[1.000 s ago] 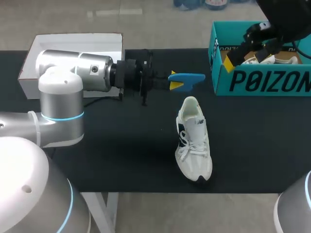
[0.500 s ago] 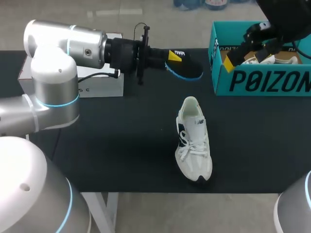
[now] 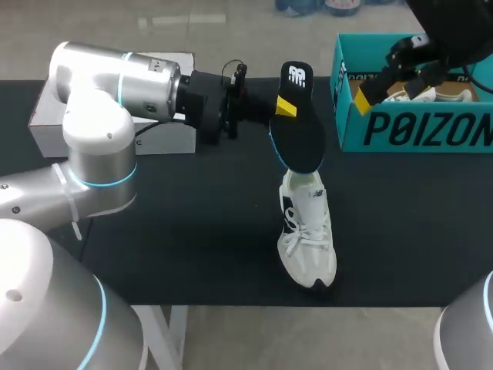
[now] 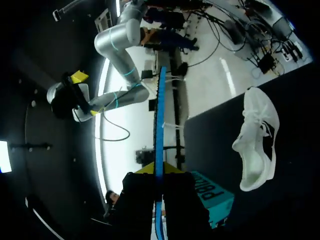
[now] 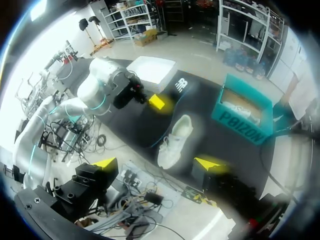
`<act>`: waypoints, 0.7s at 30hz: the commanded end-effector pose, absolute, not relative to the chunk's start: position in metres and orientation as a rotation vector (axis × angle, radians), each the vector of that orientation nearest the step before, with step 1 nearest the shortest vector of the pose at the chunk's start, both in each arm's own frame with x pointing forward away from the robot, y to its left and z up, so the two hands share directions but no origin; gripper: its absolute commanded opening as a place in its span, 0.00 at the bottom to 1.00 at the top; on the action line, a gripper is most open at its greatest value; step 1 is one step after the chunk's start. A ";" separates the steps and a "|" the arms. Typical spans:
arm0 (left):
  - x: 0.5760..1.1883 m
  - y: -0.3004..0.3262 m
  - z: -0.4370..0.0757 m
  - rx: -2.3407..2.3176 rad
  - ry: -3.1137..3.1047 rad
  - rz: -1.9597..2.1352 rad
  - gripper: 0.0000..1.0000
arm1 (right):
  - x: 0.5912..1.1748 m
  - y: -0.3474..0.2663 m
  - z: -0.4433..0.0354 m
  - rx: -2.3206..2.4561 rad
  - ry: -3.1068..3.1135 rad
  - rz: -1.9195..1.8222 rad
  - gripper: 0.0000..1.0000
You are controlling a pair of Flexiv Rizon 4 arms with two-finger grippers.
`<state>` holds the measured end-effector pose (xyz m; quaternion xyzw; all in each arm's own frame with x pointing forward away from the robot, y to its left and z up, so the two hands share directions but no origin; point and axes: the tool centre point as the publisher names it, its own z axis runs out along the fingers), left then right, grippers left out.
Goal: Take the shoe out of the shoebox, open the shoe tongue, remove and reinsert the insole, then place the shoe into the shoebox
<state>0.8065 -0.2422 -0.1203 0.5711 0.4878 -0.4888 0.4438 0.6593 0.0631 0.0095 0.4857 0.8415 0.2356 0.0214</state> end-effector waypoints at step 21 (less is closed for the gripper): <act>0.829 -0.242 -0.154 1.392 1.190 -1.173 0.00 | 0.661 0.065 0.011 1.508 2.611 0.723 1.00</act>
